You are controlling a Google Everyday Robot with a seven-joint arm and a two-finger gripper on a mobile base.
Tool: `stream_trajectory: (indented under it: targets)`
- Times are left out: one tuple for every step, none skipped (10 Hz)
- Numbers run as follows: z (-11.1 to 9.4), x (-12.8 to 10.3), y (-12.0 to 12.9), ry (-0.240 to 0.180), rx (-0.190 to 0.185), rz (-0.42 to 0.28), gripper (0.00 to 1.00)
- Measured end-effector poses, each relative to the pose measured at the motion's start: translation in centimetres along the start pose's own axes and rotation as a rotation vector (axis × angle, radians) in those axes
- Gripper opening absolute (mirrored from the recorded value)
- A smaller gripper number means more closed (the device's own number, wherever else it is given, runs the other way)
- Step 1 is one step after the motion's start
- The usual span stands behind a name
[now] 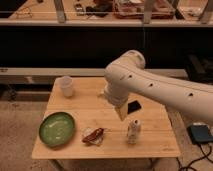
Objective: Pick up the ceramic bowl
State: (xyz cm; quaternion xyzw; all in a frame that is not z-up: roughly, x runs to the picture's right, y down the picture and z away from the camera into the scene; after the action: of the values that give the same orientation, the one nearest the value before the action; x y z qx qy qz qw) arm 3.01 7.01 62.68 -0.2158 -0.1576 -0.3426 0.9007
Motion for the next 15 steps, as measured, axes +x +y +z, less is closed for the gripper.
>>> stream_trajectory:
  targets:
    - [0.0,0.1,0.0,0.001,0.0,0.001,0.8]
    - [0.1,0.0,-0.3,-0.002,0.003,-0.013,0.8]
    - [0.4,-0.2,-1.0,-0.004,0.01,-0.048,0.8]
    - [0.8,-0.7,-2.5,-0.008,0.025,-0.113,0.8]
    - [1.5,-1.7,-4.8,-0.028,0.06,-0.219,0.8]
    - [2.1,-3.1,-6.9,-0.057,0.101,-0.324,0.8]
    - [2.6,-4.2,-8.3,-0.081,0.125,-0.404,0.8]
    - [3.6,-5.3,-9.5,-0.114,0.141,-0.495,0.8]
    - [5.5,-6.5,-10.4,-0.155,0.129,-0.595,0.8]
    - [7.3,-7.2,-10.8,-0.178,0.103,-0.661,0.8]
    - [9.6,-8.1,-11.3,-0.207,0.062,-0.742,0.8]
    - [11.4,-8.6,-11.3,-0.227,0.022,-0.801,0.8]
    - [11.6,-8.7,-11.4,-0.229,0.019,-0.809,0.8]
    - [11.6,-8.6,-11.4,-0.228,0.019,-0.808,0.8]
    - [11.6,-8.5,-11.3,-0.228,0.019,-0.805,0.8]
